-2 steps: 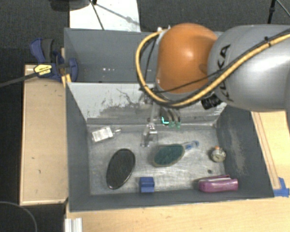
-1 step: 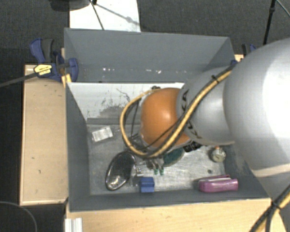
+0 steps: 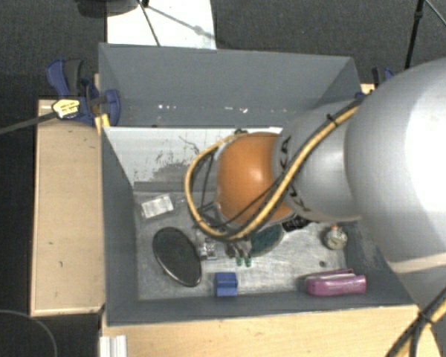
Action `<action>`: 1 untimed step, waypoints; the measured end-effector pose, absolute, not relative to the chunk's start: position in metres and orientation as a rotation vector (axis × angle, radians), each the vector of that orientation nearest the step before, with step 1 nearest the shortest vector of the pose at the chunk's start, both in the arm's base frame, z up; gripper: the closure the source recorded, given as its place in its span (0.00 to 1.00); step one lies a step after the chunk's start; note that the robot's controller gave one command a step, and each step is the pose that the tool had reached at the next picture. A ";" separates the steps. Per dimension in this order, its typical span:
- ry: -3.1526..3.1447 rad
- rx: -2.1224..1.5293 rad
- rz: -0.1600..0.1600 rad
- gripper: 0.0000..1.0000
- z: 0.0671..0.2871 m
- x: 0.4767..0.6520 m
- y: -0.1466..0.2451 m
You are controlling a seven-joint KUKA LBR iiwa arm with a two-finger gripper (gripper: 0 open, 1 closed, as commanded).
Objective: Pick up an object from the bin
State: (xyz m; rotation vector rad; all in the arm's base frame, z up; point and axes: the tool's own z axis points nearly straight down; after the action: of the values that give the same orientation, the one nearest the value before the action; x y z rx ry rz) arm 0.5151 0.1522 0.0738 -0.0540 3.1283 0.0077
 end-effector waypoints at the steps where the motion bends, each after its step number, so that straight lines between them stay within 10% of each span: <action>1: 3.136 -0.047 0.006 0.00 0.072 0.513 0.152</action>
Offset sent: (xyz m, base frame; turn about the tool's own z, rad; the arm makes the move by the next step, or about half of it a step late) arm 0.0000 0.0000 0.0000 0.0000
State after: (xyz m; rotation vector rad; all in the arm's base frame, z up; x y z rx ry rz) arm 0.5128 0.1522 0.0720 -0.0466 3.1357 0.0059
